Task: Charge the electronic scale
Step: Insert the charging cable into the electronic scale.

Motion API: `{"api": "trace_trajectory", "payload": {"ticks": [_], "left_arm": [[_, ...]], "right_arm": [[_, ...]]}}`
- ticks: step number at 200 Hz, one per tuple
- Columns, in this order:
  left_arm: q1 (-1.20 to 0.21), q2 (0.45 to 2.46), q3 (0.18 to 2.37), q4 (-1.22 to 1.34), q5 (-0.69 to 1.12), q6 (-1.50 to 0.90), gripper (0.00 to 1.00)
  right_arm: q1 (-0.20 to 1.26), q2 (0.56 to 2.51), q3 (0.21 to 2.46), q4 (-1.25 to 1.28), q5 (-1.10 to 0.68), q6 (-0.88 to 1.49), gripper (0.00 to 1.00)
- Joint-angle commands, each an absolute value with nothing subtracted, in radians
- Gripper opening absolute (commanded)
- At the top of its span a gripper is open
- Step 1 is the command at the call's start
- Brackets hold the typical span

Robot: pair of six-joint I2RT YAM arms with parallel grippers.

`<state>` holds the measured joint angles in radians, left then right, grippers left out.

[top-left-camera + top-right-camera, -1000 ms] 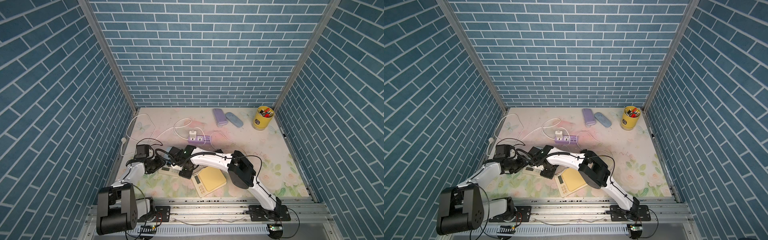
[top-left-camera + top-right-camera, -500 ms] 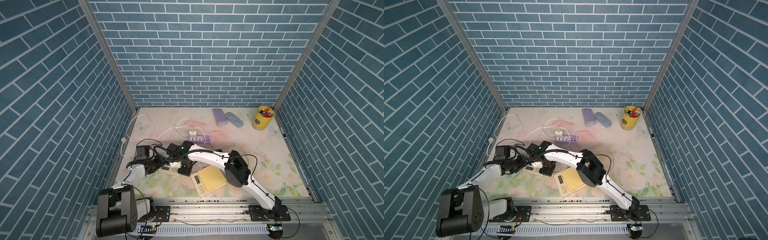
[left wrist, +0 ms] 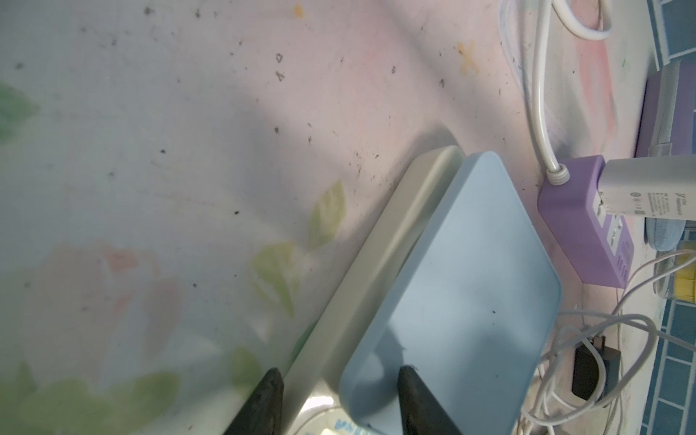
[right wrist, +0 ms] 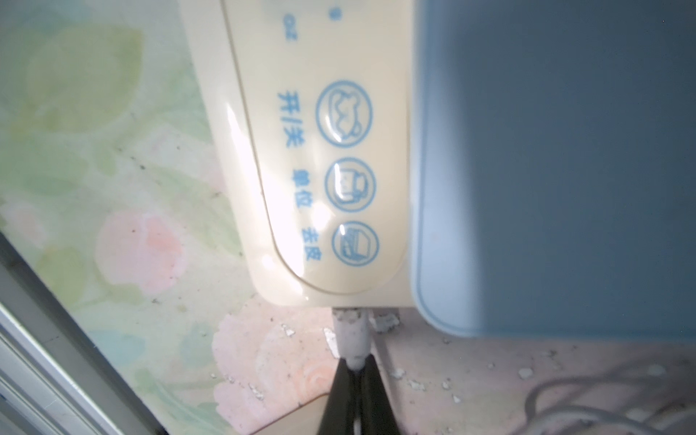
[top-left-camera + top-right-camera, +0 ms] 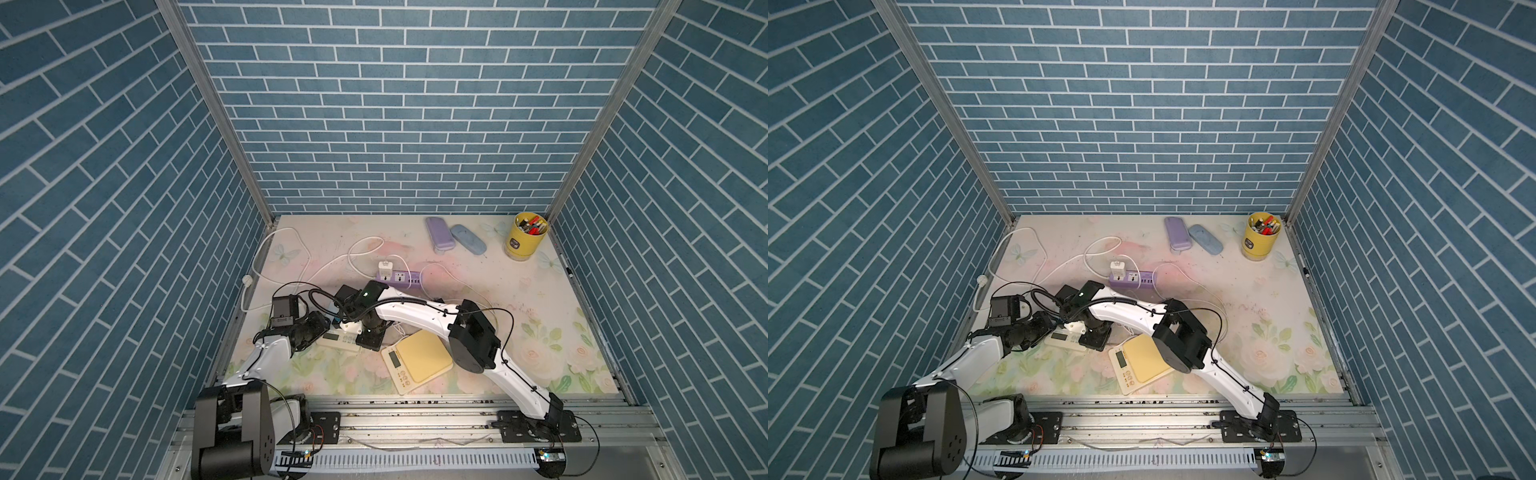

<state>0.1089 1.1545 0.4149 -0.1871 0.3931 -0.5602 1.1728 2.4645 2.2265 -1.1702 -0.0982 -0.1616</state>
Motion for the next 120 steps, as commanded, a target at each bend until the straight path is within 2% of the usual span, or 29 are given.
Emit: {"api": "trace_trajectory", "payload": {"ticks": [1,41,120], "left_arm": [[0.060,1.161,0.359,-0.343,0.509,-0.608,0.51],[0.049,1.161,0.345,-0.331,0.518,-0.625,0.50],[0.048,1.142,0.337,-0.325,0.513,-0.635,0.50]], "right_arm": [[1.171,2.488,2.330,-0.937,-0.176,-0.144,0.00],[1.170,2.577,2.525,-1.026,-0.224,-0.161,0.00],[1.170,2.613,2.511,-0.904,-0.369,-0.189,0.00]]}}
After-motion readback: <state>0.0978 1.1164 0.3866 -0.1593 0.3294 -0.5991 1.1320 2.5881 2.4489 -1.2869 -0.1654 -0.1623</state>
